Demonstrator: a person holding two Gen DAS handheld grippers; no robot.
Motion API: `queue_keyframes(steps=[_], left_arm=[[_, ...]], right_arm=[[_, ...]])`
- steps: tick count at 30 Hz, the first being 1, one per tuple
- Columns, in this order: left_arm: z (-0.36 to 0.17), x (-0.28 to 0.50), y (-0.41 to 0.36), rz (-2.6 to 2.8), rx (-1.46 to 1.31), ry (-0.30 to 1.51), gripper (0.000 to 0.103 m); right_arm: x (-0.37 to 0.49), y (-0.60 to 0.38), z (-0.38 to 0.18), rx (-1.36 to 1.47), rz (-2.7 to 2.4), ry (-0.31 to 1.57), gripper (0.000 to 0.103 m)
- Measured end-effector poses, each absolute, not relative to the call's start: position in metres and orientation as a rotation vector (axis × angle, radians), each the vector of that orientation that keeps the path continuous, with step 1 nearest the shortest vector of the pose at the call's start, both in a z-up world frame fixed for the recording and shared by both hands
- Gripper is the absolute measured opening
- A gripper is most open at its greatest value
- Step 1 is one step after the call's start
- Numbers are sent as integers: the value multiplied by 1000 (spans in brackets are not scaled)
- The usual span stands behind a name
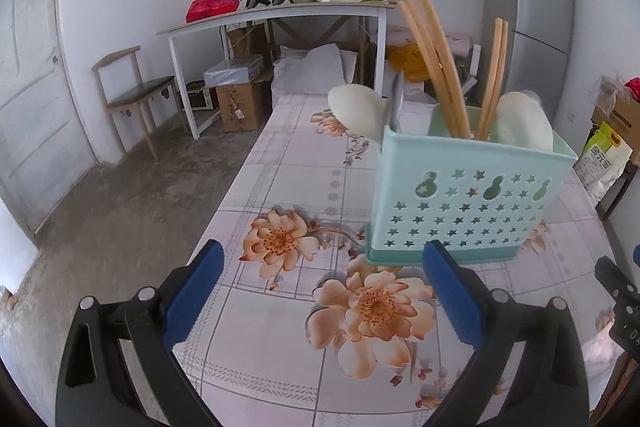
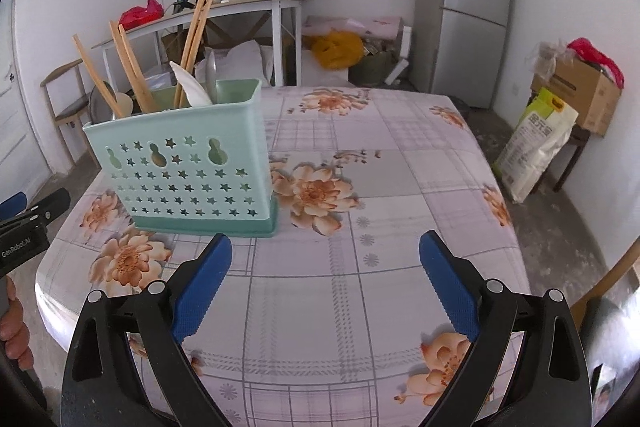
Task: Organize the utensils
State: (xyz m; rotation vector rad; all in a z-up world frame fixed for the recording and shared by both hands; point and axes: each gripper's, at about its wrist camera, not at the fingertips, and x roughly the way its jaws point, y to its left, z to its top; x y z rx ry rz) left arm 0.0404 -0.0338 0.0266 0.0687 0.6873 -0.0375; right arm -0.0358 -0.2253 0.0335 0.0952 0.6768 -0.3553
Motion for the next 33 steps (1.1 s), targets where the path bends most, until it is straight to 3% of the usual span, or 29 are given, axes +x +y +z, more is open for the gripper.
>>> queue_keyframes(steps=[33], left_arm=[[16, 35, -23, 3, 109, 738, 97]], right_arm=[[-35, -220, 34, 78, -351, 700, 91]])
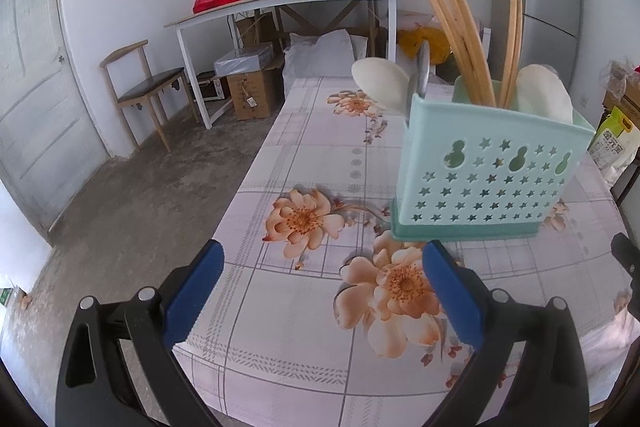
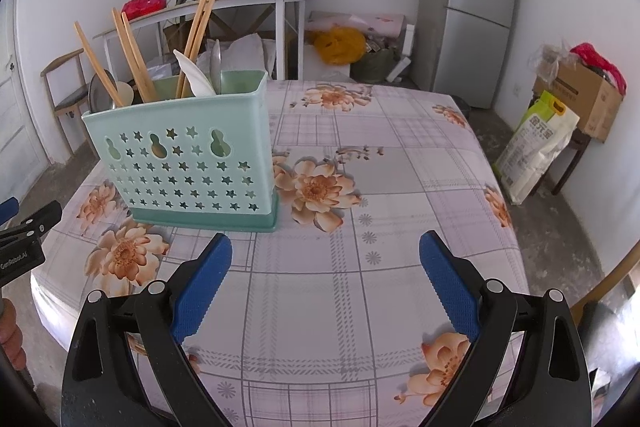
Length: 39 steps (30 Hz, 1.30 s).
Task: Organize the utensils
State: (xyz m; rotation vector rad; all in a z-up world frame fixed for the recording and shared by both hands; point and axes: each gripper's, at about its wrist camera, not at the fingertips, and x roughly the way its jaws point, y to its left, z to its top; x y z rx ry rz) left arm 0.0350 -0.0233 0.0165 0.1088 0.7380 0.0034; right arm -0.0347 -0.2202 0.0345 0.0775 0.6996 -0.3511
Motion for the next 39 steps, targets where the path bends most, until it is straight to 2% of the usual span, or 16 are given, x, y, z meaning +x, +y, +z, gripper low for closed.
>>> queue_keyframes(steps=[39], left_arm=[[11, 37, -21, -5, 106, 755, 97]], right_arm=[[-33, -218, 40, 56, -349, 706, 91]])
